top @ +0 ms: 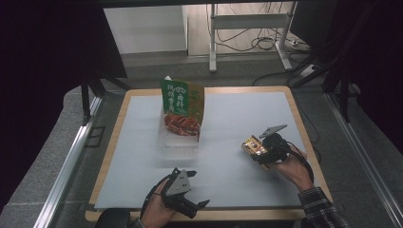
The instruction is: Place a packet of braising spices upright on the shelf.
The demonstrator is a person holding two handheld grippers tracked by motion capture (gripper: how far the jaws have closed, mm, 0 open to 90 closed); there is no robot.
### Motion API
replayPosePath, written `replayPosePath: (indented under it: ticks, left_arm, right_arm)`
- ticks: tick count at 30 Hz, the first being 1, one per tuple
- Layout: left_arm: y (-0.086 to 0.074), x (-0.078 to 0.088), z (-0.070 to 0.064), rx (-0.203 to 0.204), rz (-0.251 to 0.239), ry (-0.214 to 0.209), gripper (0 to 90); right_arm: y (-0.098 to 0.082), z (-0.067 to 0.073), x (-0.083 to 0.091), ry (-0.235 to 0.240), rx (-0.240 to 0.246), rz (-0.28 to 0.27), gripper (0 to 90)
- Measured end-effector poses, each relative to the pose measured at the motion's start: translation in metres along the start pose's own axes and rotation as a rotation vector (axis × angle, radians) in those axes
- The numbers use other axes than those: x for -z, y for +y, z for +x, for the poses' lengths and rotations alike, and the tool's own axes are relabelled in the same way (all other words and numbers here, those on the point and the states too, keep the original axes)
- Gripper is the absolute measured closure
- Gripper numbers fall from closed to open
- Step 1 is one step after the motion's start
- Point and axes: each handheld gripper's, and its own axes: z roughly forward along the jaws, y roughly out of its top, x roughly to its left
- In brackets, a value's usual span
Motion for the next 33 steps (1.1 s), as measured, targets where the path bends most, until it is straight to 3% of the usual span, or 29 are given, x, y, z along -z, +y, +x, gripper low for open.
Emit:
replayPosePath:
  ticks: [6,14,19,29,33]
  left_arm:
    - [0.000,0.000,0.000,-0.002,0.002,0.000,1.3]
    - [0.000,-0.001,0.000,-0.003,0.004,-0.001,1.3]
    - [0.000,-0.001,-0.001,-0.006,0.007,0.000,1.3]
    - [0.000,-0.001,-0.001,-0.012,0.010,0.003,1.3]
    - [0.000,-0.001,-0.001,-0.012,0.010,0.002,1.3]
  right_arm:
    - [-0.003,0.001,-0.008,-0.001,0.034,0.025,30.9]
    - [0.001,-0.001,-0.006,0.027,0.004,0.028,23.3]
    - [0.011,-0.002,-0.008,0.043,-0.009,0.081,21.3]
    - [0.030,-0.001,-0.023,0.023,0.033,0.206,23.1]
    - [0.034,-0.001,-0.028,0.026,0.040,0.233,25.6]
